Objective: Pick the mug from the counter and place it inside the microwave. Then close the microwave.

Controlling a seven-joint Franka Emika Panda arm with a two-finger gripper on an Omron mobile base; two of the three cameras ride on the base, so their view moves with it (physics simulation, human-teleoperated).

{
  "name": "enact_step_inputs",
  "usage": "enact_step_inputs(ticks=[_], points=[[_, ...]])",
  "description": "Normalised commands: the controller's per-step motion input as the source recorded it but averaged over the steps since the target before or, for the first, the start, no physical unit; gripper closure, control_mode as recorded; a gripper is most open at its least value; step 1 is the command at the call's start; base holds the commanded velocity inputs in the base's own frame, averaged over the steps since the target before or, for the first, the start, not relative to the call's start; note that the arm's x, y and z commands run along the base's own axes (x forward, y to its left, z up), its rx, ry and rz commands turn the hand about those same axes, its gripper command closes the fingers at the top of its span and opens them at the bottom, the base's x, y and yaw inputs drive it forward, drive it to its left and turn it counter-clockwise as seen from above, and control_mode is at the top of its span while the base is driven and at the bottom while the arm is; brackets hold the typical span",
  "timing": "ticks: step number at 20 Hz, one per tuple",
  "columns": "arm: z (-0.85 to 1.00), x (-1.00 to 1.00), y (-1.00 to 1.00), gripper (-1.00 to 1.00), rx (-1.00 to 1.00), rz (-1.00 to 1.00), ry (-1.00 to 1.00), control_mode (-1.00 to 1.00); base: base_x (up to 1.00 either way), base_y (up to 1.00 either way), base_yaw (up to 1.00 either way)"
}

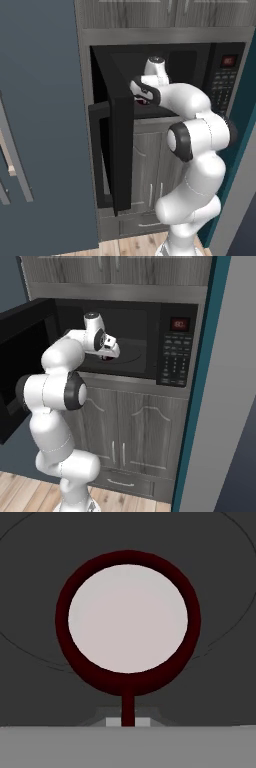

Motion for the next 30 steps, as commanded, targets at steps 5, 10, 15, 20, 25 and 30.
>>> enact_step_inputs(ticks=[5,10,15,20,25,30], points=[[0.0,0.26,0.0,1.0,0.0,0.0,0.02,-1.0,0.0,0.0,0.0],[0.0,0.28,0.0,1.0,0.0,0.0,0.02,-1.0,0.0,0.0,0.0],[-0.01,0.21,0.0,1.0,0.0,0.0,0.07,-1.0,0.0,0.0,0.0],[-0.1,0.14,0.0,1.0,0.01,0.0,0.05,-1.0,0.0,0.0,0.0],[-0.16,0.07,0.0,1.0,0.01,0.0,0.01,-1.0,0.0,0.0,0.0],[-0.21,0.02,0.0,1.0,0.0,0.0,0.0,-1.0,0.0,0.0,0.0]])
